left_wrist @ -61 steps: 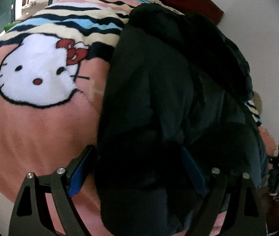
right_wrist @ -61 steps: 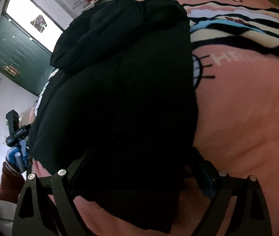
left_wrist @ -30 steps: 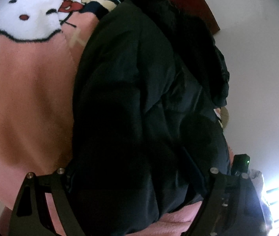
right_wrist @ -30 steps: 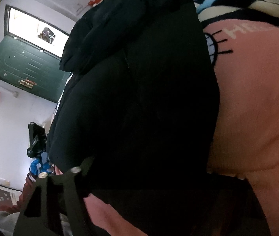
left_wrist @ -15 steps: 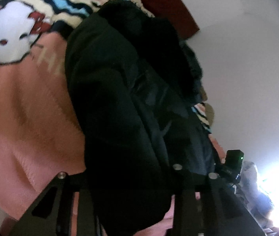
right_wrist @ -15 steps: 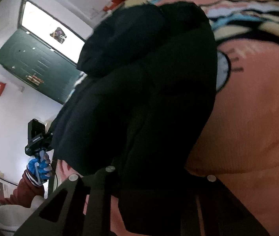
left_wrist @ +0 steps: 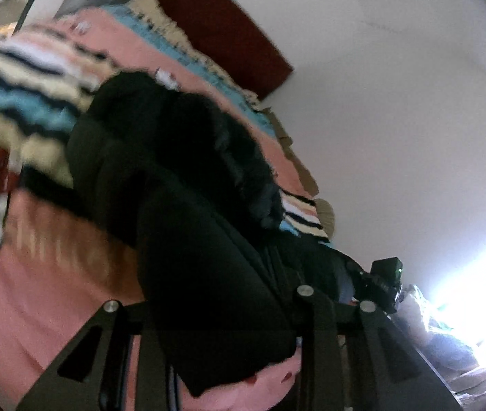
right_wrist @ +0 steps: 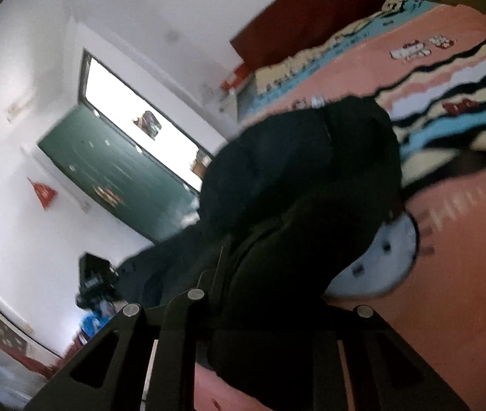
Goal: Fold large clothes
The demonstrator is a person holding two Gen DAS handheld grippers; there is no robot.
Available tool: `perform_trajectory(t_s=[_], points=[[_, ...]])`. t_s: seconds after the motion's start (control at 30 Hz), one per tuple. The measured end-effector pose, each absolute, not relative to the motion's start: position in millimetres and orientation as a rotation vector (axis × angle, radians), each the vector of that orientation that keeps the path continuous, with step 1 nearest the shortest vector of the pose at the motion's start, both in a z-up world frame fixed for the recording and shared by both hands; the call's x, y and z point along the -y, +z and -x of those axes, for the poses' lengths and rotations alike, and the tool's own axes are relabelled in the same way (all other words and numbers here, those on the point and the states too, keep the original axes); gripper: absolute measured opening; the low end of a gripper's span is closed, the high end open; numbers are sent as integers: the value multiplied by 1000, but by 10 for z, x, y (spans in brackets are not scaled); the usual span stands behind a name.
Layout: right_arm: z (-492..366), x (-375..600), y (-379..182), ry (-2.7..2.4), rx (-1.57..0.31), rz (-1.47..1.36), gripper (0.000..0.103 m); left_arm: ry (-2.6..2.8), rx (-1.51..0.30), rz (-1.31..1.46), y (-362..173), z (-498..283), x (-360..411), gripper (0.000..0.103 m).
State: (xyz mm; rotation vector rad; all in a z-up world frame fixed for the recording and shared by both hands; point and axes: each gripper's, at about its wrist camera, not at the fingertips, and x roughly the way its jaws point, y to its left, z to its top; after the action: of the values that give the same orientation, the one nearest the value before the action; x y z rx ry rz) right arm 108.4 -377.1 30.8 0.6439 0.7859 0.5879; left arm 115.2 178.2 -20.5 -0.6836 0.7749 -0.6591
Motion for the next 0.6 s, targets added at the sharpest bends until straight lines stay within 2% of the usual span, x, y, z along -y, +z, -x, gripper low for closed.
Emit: perform_trajectory(t_s=[0.3, 0.4, 0.6], points=[[-1736, 4161, 419, 683, -664, -946, 17, -793, -588, 901, 213, -1975, -1947, 27], [-2080, 4262, 389, 656, -647, -1063, 19, -757, -579, 968, 295, -2434, -1917, 27], [-2780, 4250, 441, 524, -668, -1092, 23, -603, -644, 1000, 331, -3492, -1870, 28]])
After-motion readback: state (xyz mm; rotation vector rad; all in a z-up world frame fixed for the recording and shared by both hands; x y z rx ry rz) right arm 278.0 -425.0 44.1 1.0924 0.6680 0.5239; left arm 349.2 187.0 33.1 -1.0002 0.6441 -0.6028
